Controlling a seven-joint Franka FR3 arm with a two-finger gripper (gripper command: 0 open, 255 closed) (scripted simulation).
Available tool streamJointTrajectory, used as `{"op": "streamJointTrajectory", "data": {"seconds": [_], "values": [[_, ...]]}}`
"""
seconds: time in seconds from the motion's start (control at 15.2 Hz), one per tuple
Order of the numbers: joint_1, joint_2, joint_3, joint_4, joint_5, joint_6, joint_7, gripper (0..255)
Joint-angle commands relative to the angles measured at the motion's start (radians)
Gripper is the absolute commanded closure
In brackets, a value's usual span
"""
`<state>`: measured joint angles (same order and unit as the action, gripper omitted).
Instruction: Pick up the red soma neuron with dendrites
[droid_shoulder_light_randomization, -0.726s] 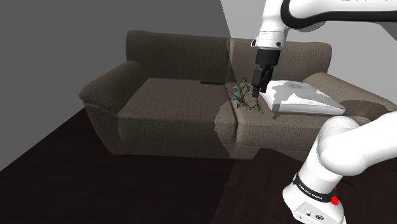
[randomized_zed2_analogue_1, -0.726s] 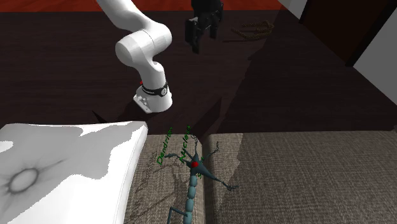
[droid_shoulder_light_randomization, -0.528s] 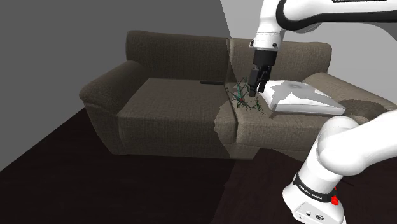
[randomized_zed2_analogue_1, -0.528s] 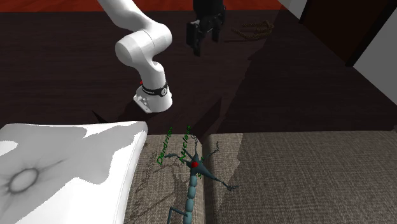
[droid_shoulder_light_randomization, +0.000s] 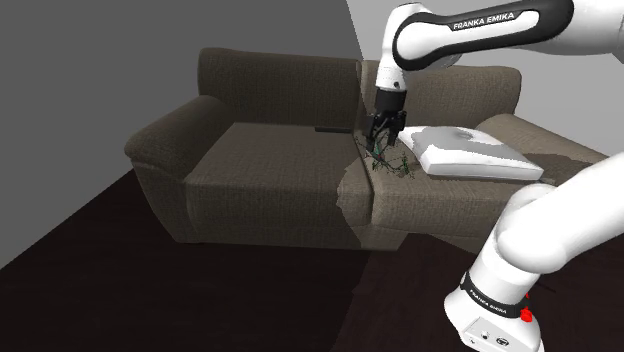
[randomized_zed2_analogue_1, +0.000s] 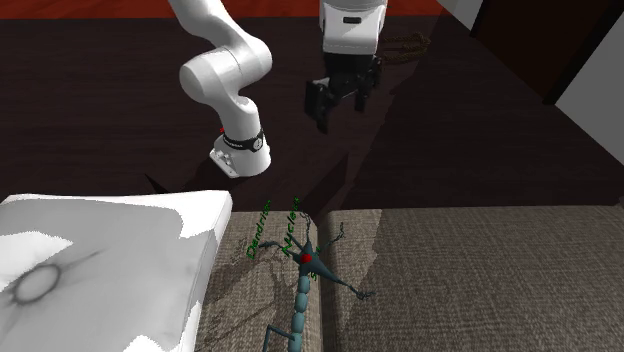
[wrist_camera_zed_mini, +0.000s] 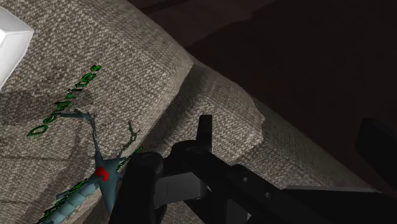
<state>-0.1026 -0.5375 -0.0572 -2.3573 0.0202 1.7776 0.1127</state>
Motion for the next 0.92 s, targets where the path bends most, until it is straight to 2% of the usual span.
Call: {"op": "streamJointTrajectory", "data": {"seconds": [0.0, 0.86], "values": [[-0.025, 0.059, -0.008, 0.021, -0.016, 0.046, 0.032, 0], [-0.154, 0.424, -0.077, 0.228, -0.099, 0.254, 0.252, 0]]}}
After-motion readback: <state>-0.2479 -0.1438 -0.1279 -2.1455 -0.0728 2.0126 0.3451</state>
